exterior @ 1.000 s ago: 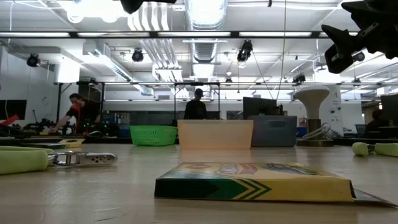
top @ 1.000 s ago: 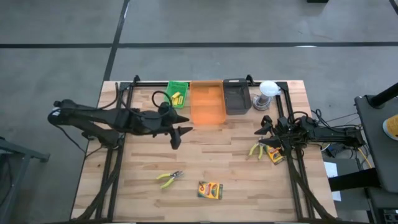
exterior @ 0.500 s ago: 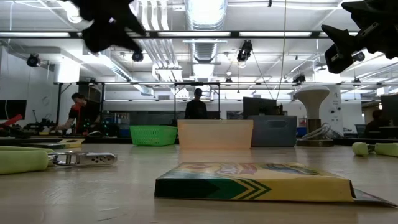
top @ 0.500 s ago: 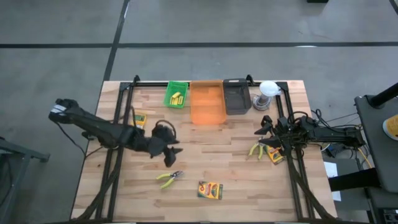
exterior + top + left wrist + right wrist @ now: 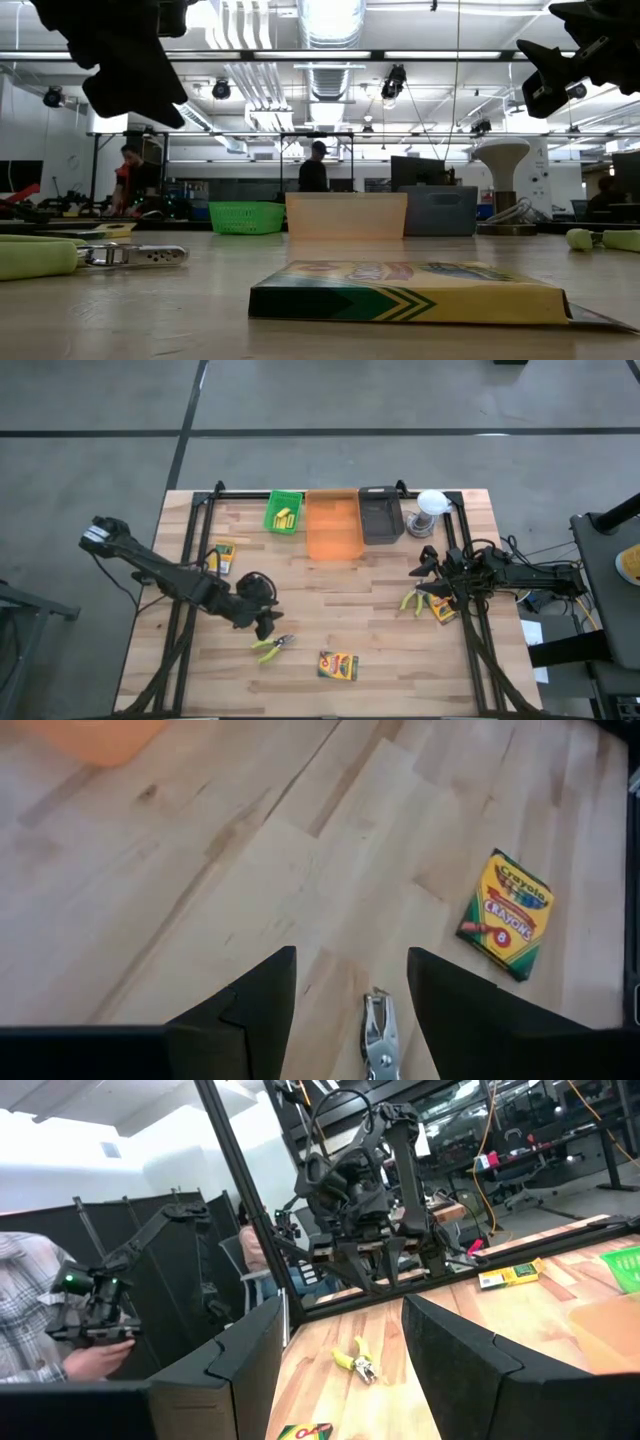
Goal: Pick & Place School Supplies
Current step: Put the light green hole puncher into the orange bin
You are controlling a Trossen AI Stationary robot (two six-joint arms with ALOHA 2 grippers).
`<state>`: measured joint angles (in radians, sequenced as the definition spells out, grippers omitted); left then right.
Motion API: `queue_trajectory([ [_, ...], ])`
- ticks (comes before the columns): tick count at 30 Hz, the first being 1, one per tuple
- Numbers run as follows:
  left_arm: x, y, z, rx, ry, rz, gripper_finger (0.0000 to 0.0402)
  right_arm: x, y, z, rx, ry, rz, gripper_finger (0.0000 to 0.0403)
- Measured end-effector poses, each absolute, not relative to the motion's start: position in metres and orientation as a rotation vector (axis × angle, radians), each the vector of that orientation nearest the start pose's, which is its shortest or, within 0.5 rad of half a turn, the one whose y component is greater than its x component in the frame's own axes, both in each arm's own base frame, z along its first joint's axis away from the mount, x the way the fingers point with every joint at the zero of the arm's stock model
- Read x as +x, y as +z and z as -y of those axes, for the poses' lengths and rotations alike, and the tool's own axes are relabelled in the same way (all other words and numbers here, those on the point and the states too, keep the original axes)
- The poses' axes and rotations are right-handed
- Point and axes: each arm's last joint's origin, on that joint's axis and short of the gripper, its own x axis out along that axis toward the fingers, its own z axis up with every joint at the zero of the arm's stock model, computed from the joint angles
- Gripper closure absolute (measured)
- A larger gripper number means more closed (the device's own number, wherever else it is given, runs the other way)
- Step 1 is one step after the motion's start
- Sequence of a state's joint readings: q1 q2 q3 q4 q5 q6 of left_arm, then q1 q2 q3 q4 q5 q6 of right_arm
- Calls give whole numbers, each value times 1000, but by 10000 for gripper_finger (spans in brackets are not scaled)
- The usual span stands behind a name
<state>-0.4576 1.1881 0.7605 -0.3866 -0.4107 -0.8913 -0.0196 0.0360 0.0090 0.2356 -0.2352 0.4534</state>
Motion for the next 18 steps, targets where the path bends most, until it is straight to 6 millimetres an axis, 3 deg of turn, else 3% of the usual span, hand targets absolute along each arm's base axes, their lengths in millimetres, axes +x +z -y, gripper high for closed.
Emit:
queue_trajectory([
  [18, 201, 236, 87, -513, 297, -740, 204, 97, 186, -5, 423, 257, 155, 202],
])
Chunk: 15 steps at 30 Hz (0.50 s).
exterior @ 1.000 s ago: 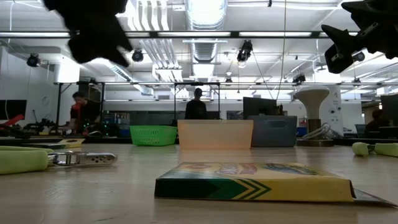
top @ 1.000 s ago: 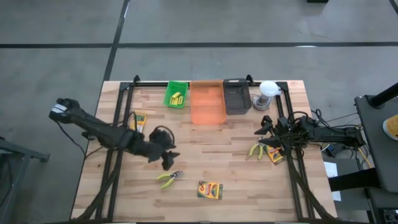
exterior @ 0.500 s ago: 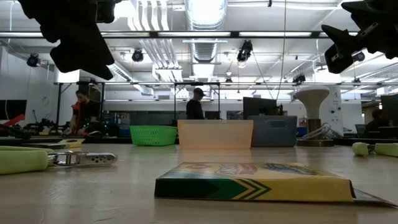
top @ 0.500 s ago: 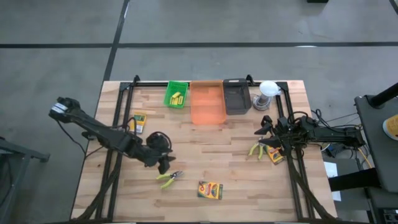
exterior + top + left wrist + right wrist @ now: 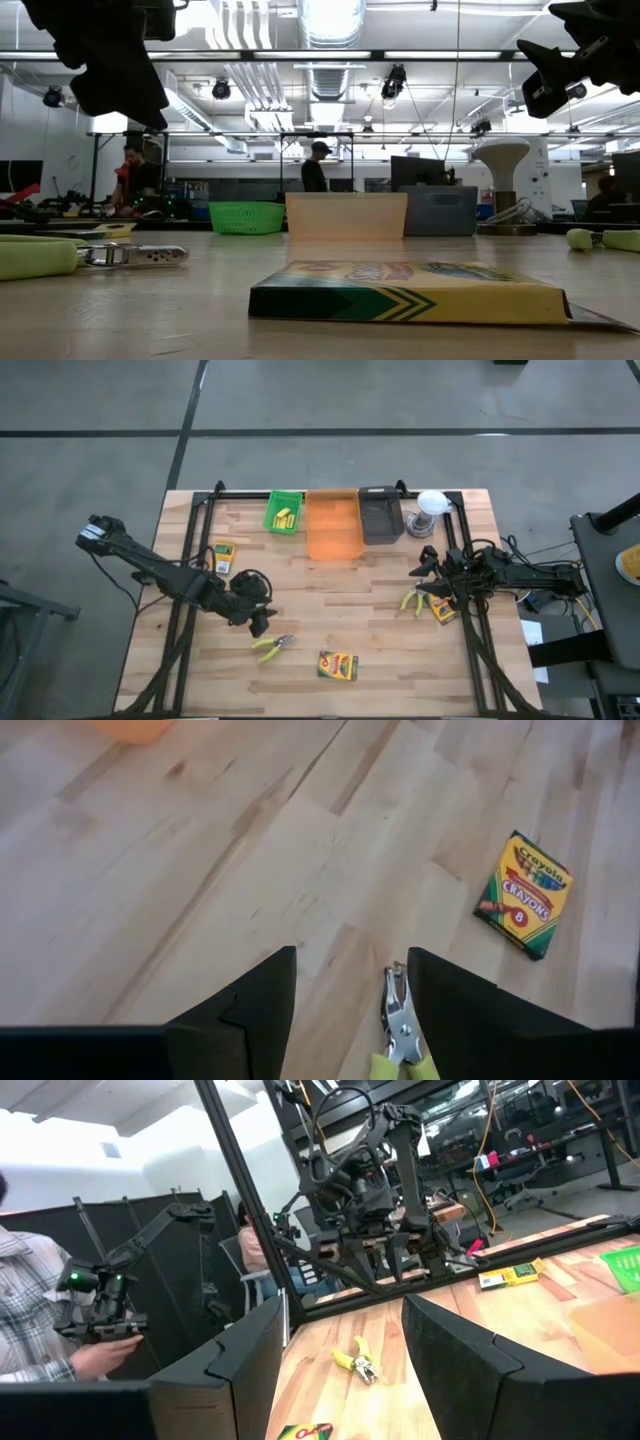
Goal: Pick & Place School Supplies
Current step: Put the light green hole puncher into the orange bin
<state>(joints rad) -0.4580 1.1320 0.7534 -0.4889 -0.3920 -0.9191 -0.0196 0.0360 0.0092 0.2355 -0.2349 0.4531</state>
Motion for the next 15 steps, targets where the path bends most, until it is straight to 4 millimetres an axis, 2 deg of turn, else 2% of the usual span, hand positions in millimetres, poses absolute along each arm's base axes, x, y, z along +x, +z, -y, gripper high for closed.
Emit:
queue_trajectory([
  [15, 204, 237, 87, -526, 312, -684, 204, 97, 186, -5, 423, 258, 155, 202],
])
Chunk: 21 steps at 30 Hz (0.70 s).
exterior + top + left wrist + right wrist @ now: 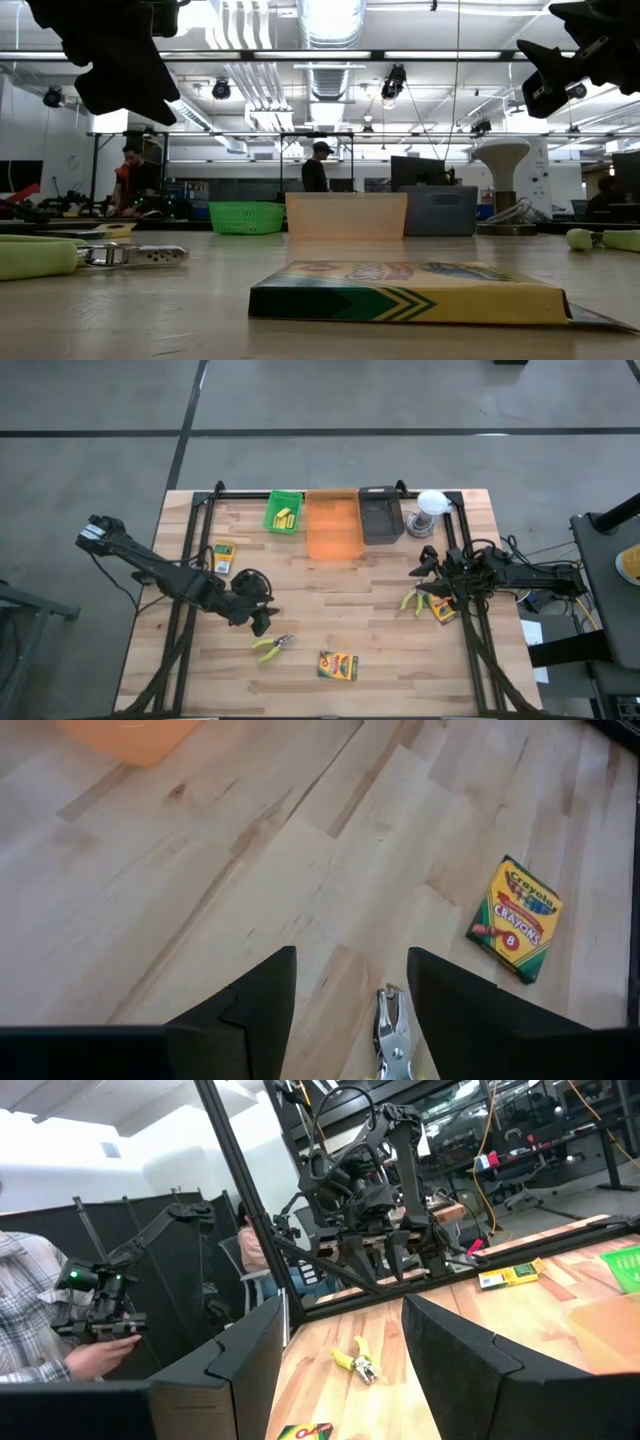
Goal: Pick & Place School Supplies
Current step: Put the light green hole puncher into the orange bin
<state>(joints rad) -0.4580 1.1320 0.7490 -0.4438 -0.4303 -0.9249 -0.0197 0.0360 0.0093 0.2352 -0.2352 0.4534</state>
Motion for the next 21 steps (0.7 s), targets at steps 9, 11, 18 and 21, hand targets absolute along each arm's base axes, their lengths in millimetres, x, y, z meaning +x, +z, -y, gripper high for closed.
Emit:
queue_trajectory([
  [9, 205, 239, 88, -537, 307, -661, 204, 97, 186, -5, 423, 258, 155, 202],
  [11, 205, 239, 88, -537, 307, -660, 204, 97, 186, -5, 423, 257, 155, 202],
  [18, 206, 240, 88, -541, 302, -649, 204, 97, 186, -5, 423, 258, 155, 202],
  [21, 207, 240, 88, -541, 299, -644, 204, 97, 186, -5, 423, 258, 155, 202],
])
